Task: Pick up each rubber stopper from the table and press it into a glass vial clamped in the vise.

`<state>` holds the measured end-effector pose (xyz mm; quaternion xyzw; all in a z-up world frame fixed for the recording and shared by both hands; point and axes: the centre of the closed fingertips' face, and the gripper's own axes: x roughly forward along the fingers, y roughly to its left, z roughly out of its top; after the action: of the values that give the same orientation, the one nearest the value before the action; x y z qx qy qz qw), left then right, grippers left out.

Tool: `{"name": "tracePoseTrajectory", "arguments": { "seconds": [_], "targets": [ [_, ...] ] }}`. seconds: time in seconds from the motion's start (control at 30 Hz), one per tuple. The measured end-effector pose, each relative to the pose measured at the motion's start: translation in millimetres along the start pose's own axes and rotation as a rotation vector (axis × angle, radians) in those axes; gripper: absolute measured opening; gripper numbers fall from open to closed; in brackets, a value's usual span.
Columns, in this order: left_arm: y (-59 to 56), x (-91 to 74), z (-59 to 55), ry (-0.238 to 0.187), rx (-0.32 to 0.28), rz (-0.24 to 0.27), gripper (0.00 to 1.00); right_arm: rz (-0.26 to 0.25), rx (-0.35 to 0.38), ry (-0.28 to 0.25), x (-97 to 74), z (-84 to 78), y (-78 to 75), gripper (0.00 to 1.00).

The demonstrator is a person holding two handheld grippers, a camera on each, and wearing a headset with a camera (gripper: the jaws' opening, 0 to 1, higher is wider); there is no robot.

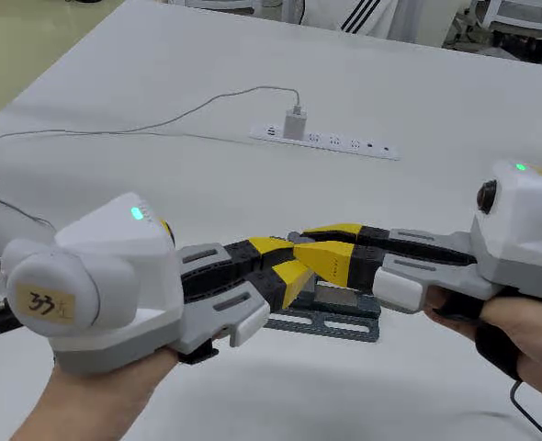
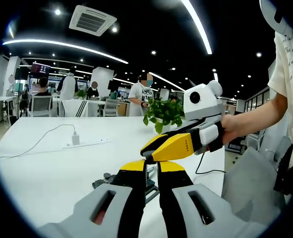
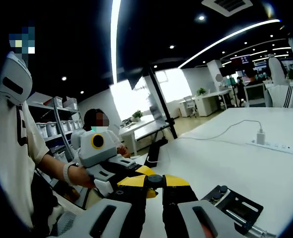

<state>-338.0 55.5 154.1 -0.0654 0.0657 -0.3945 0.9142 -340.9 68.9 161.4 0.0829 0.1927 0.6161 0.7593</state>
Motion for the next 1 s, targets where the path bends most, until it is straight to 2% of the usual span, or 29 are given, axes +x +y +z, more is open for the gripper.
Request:
{"name": "tracePoseTrajectory", "arguments": {
  "seconds": [0.2,0.23,0.33,0.5,0.83,1.0],
  "targets": [
    [-5.3,1.0,3.6,-0.010,-0.021,-0.038,0.04,0.046,0.000,-0.025,-3.5,1.5,5.0,0.06],
    [-6.6,1.0,4.2,-0.012,-0.028,-0.046,0.04,0.063,-0.019,-0.032,-3.6,2.2,6.7,0.06],
    [-8.1,0.8,4.0,-0.010,-0.029,-0.062,0.04,0.069,-0.007,-0.031,-5.7,0.7,6.1,0.06],
    [-9.5,0.2,5.3,-0.018,-0.043,-0.073,0.03,0.086,-0.026,-0.036,-6.4,2.2,7.3,0.06],
    [-11.9,-1.0,0.2,-0.001,-0.055,-0.089,0.03,0.089,-0.050,0.025,-6.8,-4.1,8.5,0.08],
    [-13.7,-0.7,-3.3,0.015,-0.046,-0.099,0.02,0.071,-0.065,0.062,-7.7,-7.5,9.0,0.21]
  ]
}}
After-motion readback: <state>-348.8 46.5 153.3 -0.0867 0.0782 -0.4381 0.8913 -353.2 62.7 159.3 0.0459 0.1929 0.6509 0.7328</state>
